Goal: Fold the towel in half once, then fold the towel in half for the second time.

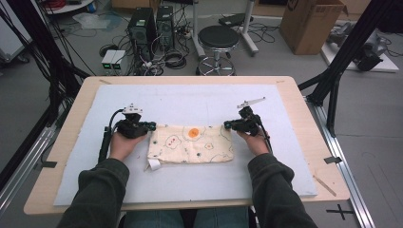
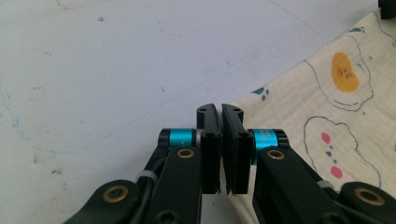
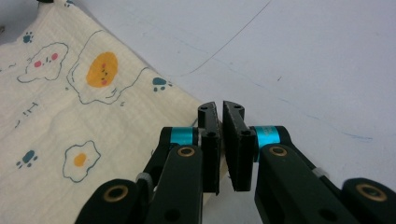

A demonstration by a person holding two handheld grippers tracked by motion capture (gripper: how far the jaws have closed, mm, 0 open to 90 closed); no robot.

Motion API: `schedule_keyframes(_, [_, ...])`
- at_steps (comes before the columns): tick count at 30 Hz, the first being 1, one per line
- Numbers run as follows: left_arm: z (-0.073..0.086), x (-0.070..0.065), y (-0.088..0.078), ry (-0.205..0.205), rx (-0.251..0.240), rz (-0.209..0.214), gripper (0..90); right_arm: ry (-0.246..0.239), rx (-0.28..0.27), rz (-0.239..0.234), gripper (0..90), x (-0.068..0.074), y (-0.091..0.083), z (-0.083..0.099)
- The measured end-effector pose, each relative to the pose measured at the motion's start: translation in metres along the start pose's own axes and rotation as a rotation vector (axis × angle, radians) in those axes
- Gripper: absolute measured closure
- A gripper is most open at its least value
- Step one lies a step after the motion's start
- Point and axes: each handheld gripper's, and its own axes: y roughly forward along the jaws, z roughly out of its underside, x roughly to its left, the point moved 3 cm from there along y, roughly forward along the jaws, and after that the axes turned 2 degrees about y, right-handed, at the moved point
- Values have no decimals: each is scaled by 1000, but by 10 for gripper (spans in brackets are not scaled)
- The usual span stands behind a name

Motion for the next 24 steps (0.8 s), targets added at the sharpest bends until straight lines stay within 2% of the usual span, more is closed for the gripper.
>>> schedule_keyframes(9, [-1, -1, -1, 10, -3, 1, 857, 3, 1, -2, 855, 0, 0, 0])
schedule_keyframes(20, [-1, 0, -2, -4, -23, 8, 857, 19, -17, -13, 855, -2, -3, -1])
schedule_keyframes(24, [-3, -2, -5, 8, -33, 12, 857, 26, -28, -20, 855, -2, -4, -1])
